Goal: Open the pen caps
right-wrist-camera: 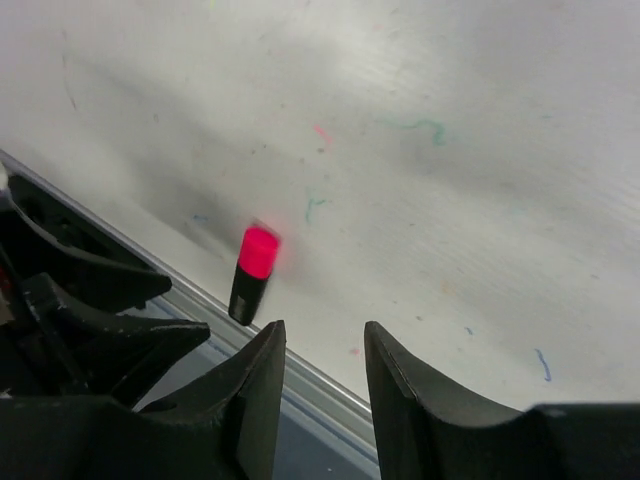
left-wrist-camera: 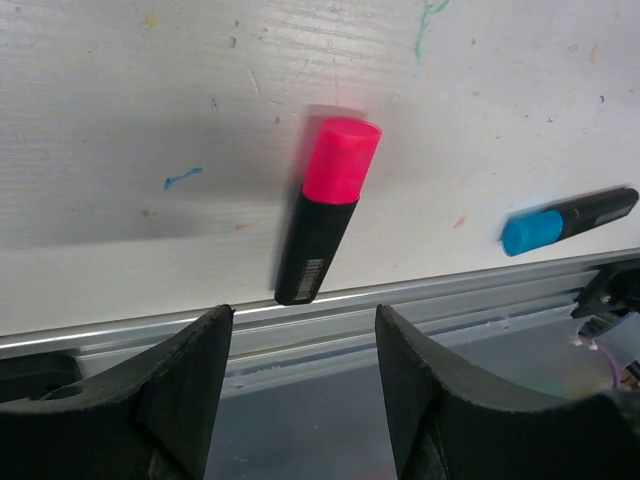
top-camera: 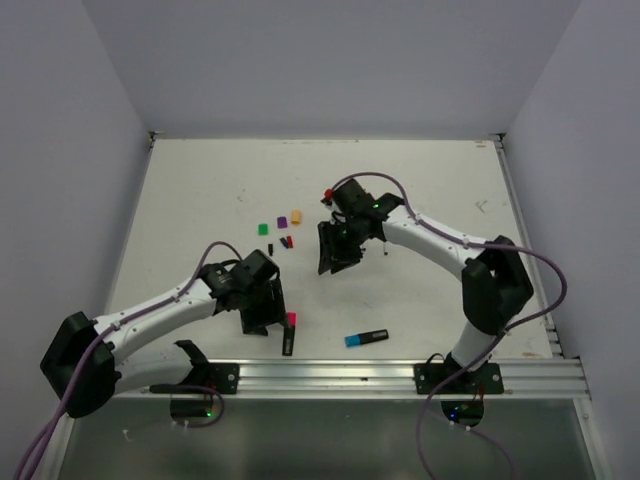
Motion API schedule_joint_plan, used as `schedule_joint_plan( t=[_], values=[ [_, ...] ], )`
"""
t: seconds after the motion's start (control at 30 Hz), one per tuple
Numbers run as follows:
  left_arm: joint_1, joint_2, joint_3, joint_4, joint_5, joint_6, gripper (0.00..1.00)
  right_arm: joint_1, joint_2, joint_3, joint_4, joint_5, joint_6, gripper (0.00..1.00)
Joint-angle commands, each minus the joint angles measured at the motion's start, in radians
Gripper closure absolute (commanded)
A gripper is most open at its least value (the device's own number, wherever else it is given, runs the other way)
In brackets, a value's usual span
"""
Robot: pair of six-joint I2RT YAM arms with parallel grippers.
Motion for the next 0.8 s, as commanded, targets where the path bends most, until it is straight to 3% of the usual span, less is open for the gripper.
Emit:
schedule_joint_plan(
  t=[0.0,0.2,0.5,0.77],
  values=[
    [-0.026,0.009,-0.008,0.014,-0.035,-0.017,0.39,-0.113,-0.131,-0.058,-0.021,-0.022,0.051,0.58],
    [-0.066,0.018,-0.065,0.115,-0.035,-0.052,0.44,-0.248,-0.252,-0.127,-0.041,-0.032,0.043,0.58],
    [-0.162,0.156,-0.044,0.188,-0.109,-0.082,0.49,-0.289,-0.335,-0.187,-0.089,-0.029,0.010,0.58],
    [-0.237,0.280,-0.022,0.189,-0.139,-0.126,0.60,-0.295,-0.377,-0.190,-0.123,-0.012,-0.015,0.58]
  ],
)
